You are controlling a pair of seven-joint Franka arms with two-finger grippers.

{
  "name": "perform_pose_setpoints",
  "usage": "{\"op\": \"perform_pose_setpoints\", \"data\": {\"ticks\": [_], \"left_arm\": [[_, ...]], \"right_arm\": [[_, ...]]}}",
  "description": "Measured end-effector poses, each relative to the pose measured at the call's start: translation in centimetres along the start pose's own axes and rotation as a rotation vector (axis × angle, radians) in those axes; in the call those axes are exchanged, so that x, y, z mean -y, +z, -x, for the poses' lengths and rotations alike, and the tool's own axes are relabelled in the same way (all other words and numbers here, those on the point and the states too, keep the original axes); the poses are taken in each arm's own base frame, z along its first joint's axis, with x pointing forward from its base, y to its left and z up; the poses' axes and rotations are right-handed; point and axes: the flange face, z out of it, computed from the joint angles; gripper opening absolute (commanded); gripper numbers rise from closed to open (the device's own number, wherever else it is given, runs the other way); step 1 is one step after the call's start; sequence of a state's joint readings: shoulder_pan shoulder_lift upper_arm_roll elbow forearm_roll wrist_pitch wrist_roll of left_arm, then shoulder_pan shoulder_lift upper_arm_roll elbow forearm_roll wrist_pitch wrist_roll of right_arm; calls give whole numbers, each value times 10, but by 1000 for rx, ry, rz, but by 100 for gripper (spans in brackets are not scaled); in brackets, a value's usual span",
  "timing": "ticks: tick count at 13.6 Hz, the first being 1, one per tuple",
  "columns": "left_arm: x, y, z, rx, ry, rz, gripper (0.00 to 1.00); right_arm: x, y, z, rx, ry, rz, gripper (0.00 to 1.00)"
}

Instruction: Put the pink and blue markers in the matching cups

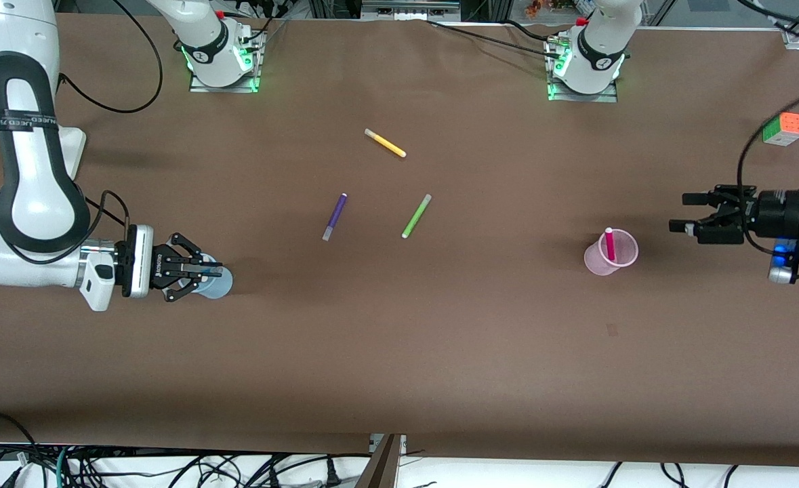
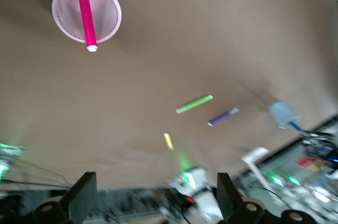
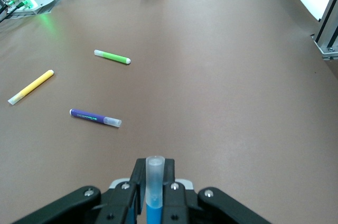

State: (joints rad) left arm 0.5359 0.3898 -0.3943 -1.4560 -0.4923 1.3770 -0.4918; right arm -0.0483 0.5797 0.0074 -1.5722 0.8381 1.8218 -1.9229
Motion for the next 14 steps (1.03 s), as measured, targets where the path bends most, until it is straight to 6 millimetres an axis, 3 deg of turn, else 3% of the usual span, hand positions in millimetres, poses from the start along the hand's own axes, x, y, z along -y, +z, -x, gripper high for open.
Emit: {"op": "perform_pose_setpoints", "data": {"ticks": [1,2,3,5,7,9,14], "left_arm": [[-23,1,22,-77,43,-95,100],[-47,7,42,-158,89,-194,100],[-73,18,60,-233,141,-285,100],[-119,43,90,-340,262,-409,100],[-145,63,111,-383,360,-481,100],[-150,65,124,-395,385,-502,100],[-135,77,135,-407,389,-531,100]], "right_arm": [[0,0,3,-4,-7,-1,12],[0,-1,7,-8,-5,-6,27],[1,-2,9,-14,-2,-14,99],[2,-6,13,-21,6,-17,100],[2,-10,15,-25,38,-12,100],[1,-14,9,-24,142,-5,100],[-3,-35,-27,93,452,28,100]]}}
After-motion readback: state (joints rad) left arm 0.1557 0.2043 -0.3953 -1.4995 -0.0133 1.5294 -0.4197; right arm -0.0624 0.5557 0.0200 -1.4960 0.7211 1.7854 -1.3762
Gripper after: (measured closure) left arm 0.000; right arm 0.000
